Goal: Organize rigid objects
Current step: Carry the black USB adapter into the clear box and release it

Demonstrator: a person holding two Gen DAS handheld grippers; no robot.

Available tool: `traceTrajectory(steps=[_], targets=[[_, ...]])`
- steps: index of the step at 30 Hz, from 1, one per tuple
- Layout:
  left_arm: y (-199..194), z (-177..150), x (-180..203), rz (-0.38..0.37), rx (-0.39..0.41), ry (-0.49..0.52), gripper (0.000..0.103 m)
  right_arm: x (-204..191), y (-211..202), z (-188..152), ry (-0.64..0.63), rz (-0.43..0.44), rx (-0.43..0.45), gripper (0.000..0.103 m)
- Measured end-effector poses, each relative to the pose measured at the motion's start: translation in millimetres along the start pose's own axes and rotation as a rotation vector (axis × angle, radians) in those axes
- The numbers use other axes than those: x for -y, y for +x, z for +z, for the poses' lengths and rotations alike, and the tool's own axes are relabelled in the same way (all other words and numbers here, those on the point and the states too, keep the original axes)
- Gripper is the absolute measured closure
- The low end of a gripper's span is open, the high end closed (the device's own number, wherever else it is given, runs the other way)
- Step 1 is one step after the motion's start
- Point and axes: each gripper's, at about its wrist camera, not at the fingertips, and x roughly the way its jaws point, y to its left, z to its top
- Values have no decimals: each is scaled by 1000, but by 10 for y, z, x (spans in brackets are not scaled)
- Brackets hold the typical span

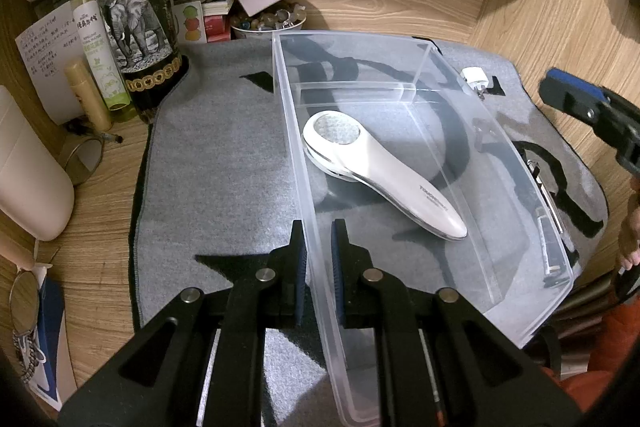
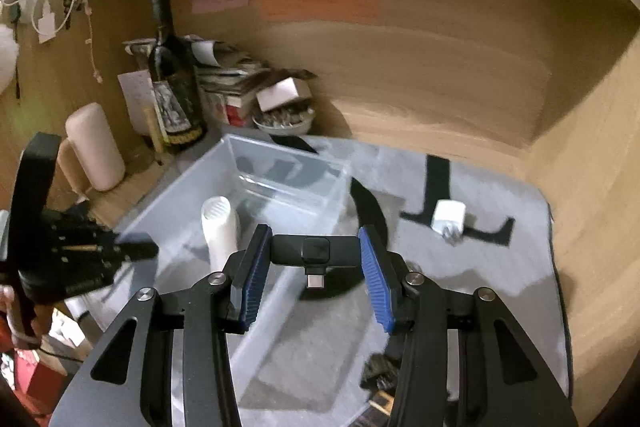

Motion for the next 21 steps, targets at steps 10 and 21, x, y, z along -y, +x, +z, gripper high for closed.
traceTrajectory(steps=[10,21], targets=[[3,-5,5,-3,2,-3,92,-203,360,145,-66,71,-54,62],[0,-10,4,-5,0,-16,92,-332,815,116,-134,87,-162,62]])
